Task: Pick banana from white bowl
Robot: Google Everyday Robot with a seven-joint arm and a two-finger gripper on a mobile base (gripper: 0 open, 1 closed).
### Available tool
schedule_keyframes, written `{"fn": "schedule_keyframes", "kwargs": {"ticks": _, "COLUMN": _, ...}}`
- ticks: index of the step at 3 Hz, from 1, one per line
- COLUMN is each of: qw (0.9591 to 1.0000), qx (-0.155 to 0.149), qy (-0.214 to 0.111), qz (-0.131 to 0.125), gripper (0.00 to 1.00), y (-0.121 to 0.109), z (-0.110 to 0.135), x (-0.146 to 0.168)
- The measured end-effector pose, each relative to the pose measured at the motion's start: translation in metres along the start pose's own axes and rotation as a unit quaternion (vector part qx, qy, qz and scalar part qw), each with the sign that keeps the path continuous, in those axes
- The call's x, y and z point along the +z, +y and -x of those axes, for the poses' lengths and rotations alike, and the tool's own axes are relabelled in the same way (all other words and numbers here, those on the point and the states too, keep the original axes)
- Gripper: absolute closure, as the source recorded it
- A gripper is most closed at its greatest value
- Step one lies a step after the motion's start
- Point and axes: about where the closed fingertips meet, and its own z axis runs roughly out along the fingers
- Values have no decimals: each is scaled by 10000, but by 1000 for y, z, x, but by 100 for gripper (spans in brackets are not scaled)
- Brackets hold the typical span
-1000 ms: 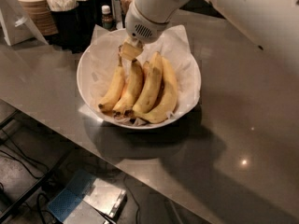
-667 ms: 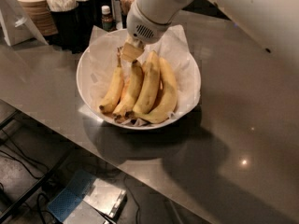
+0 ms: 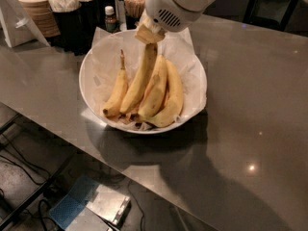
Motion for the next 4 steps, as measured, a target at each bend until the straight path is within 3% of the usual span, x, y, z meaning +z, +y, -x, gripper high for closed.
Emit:
{"fn": "schedule_keyframes", "kwargs": {"ticks": 1, "qw": 9968, "qx": 54, "qy": -280, "qz": -741, "gripper": 100, "y": -17, "z": 7, "x": -65}}
{"fn": "schedule_keyframes", "kwargs": {"ticks": 2, "qw": 9886, "qx": 49, "qy": -552, "qz": -1397, "gripper": 100, "y": -26, "z": 20, "x": -127}}
{"fn": "schedule_keyframes", "kwargs": {"ticks": 4, "qw": 9886, "qx": 48, "qy": -553, "qz": -1398, "gripper": 100, "y": -26, "z": 20, "x": -128}}
